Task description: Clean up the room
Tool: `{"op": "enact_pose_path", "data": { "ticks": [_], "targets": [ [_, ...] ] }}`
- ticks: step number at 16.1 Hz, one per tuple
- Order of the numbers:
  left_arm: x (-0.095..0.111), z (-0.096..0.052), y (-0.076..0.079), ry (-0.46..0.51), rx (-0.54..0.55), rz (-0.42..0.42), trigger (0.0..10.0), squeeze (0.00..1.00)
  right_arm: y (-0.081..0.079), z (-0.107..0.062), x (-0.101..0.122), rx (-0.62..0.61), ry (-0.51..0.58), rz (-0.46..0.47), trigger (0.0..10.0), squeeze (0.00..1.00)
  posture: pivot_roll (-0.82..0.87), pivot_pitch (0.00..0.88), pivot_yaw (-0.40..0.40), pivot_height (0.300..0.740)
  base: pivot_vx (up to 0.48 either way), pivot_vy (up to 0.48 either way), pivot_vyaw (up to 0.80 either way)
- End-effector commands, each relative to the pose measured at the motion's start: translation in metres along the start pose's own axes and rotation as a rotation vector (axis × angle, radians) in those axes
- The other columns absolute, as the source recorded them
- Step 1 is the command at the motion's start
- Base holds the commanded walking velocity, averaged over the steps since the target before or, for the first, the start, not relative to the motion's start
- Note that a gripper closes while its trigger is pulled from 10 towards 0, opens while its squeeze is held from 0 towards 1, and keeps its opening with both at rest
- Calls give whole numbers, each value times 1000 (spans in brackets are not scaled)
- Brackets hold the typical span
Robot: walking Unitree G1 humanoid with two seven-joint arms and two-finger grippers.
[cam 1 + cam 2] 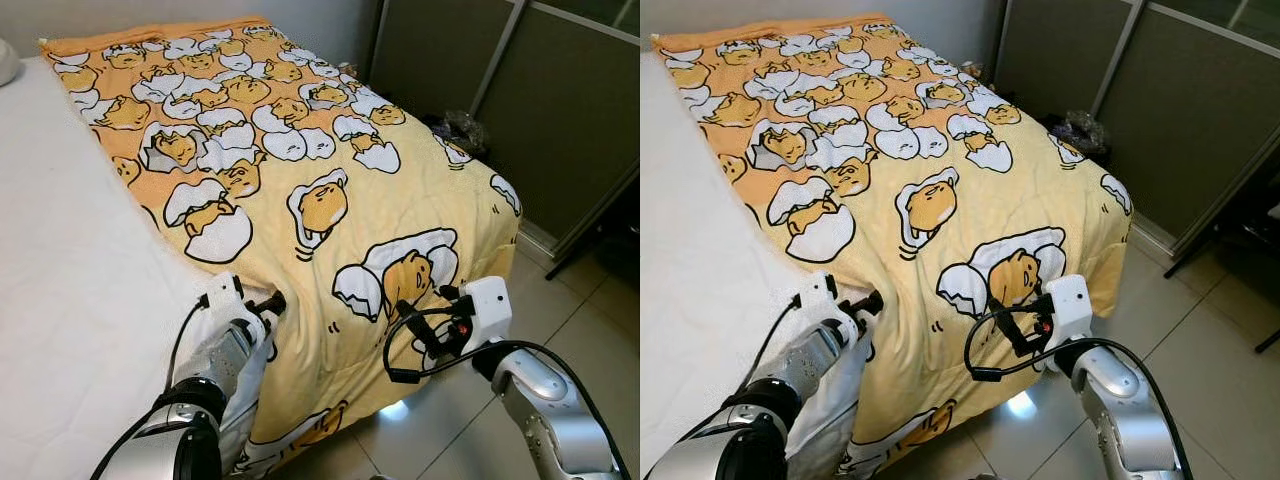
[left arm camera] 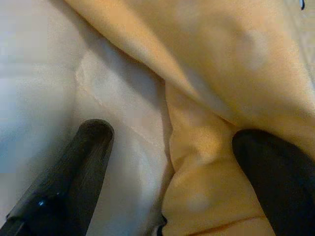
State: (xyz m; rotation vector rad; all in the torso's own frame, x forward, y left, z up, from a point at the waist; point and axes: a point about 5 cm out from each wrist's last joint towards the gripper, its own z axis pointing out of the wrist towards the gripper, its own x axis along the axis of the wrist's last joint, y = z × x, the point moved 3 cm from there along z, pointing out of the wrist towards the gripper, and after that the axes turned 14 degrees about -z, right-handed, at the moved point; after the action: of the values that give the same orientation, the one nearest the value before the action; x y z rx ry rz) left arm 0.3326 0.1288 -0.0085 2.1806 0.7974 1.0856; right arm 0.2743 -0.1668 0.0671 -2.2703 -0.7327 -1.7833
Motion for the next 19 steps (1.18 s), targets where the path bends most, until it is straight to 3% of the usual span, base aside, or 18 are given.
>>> {"op": "enact_pose_path", "data": {
  "ticks": [1,2,3,4,7,9,14,19],
  "targets": [
    [-11,2,8,-39,-25,-18,10000,0,5,-3,0,-10,-4,-8,10000,161,-186,0,-66,740,0,0,0],
    [-15,2,4,-45,-5,-22,10000,0,4,-3,0,-8,-5,-8,10000,153,-188,0,-70,740,0,0,0],
    [-21,1,-2,-51,31,-54,3961,0,4,-3,0,-5,-7,-9,10000,157,-188,0,-70,740,0,0,0],
    [-23,0,-4,-52,41,-70,0,0,4,-3,0,-4,-7,-9,10000,157,-192,0,-72,740,0,0,0],
    [-30,2,1,-28,21,-164,0,0,3,-4,0,3,-10,-10,10000,153,-206,0,-90,740,0,0,0],
    [-34,5,17,-29,-58,-223,0,0,3,-9,-1,13,-22,-15,10000,153,-216,0,-107,740,0,0,0],
    [-45,7,40,-77,-179,-147,0,0,2,-9,1,21,-23,-21,10000,153,-214,0,-113,740,0,0,0],
    [-31,6,42,-29,-234,-79,0,0,1,-7,3,18,-17,-14,10000,153,-201,0,-108,740,0,0,0]
  ]
}}
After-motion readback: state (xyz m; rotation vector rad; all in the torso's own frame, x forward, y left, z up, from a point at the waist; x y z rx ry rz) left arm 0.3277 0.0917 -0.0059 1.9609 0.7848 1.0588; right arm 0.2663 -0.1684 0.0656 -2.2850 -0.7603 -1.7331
